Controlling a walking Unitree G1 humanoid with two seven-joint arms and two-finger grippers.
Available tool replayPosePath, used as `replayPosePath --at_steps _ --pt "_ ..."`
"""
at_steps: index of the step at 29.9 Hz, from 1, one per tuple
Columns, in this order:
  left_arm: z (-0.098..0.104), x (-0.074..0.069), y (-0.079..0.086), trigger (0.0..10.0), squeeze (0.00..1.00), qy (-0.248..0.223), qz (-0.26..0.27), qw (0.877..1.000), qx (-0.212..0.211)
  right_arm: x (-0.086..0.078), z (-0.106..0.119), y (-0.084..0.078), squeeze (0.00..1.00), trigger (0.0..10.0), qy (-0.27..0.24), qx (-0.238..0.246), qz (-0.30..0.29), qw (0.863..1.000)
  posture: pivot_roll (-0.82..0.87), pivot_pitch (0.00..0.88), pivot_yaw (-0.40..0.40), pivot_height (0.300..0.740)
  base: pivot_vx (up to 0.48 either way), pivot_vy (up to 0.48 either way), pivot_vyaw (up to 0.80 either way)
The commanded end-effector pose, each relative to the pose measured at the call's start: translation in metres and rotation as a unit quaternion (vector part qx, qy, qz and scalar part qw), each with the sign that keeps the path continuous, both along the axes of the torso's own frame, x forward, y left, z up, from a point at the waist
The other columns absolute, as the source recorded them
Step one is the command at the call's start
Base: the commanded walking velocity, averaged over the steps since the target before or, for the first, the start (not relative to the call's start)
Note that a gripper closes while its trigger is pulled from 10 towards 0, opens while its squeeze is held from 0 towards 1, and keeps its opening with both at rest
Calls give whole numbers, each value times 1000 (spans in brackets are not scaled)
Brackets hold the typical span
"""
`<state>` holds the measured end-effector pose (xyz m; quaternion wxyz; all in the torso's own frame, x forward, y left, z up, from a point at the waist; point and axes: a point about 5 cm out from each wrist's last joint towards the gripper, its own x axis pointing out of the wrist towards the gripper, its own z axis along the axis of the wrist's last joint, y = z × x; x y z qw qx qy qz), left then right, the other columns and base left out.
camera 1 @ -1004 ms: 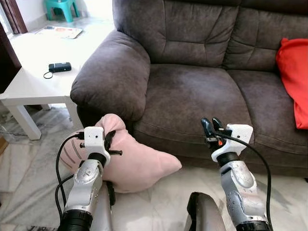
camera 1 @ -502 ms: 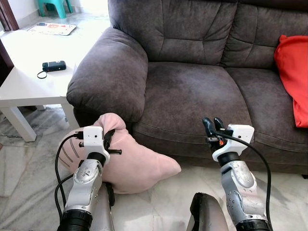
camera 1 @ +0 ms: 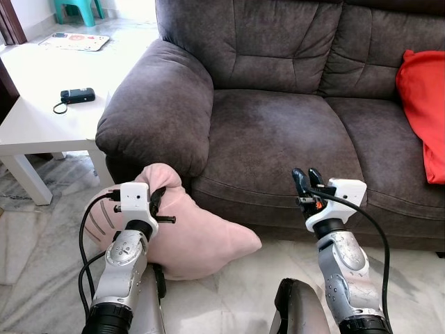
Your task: Move the pillow to the sofa from floor
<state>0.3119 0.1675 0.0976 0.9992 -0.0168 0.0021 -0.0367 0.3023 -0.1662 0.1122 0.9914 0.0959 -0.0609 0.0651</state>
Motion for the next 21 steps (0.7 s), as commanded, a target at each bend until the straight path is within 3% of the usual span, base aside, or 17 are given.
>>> replayPosePath --at_steps 1,11,21 --pt "29 9 -7 10000 0 -69 -15 997 13 2 1 -2 0 10000 -2 -3 -6 1000 79 0 -81 478 0 0 0" --pt "30 9 -7 10000 0 -70 -16 997 15 3 0 -1 0 10000 -4 -2 -6 1000 82 0 -79 508 0 0 0" --pt "29 9 -7 10000 0 -68 -19 997 17 3 0 0 0 10000 -6 -2 -6 1000 84 0 -76 568 0 0 0"
